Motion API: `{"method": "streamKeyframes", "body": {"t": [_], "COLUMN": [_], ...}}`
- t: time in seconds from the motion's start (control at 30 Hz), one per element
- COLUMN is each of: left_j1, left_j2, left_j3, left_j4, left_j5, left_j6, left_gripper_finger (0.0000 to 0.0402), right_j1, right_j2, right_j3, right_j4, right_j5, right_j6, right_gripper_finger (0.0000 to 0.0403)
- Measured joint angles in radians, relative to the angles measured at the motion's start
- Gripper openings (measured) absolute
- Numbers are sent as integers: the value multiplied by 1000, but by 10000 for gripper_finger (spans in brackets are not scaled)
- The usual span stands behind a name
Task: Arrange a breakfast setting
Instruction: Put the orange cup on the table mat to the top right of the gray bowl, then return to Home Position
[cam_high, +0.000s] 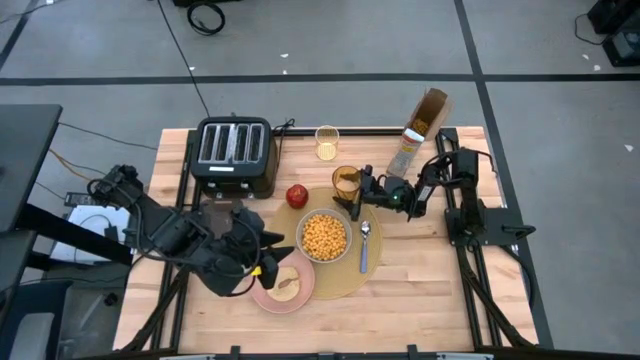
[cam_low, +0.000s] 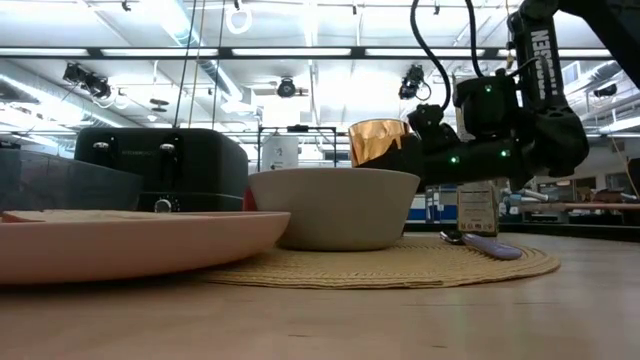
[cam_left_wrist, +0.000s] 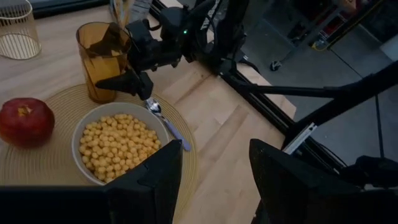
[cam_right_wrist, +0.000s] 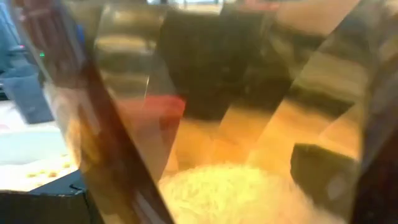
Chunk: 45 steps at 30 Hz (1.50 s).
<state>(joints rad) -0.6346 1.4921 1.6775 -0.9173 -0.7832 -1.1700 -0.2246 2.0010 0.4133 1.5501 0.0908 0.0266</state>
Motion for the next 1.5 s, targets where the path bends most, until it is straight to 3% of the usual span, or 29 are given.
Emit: {"method": "streamKeyframes", "body": {"t": [0.17,0.93,1.5], "left_j1": [-15,-13,-16], "left_j2": [0,0,0], "left_j3": [0,0,0], "left_j4": [-1,-33,-24], "left_j5": [-18,-35,21], "left_j6": [-34,-36,-11], "left_gripper_finger": [192,192,192], "right_j1": [-5,5,25], "right_j2": [0,-24,-250], "right_j3": [0,-73,-272], "right_j4": [-1,-30,-110], "right_j5": [-2,-5,-4], "right_j6": [-53,-3,27], "right_gripper_finger": [391,400,400]}}
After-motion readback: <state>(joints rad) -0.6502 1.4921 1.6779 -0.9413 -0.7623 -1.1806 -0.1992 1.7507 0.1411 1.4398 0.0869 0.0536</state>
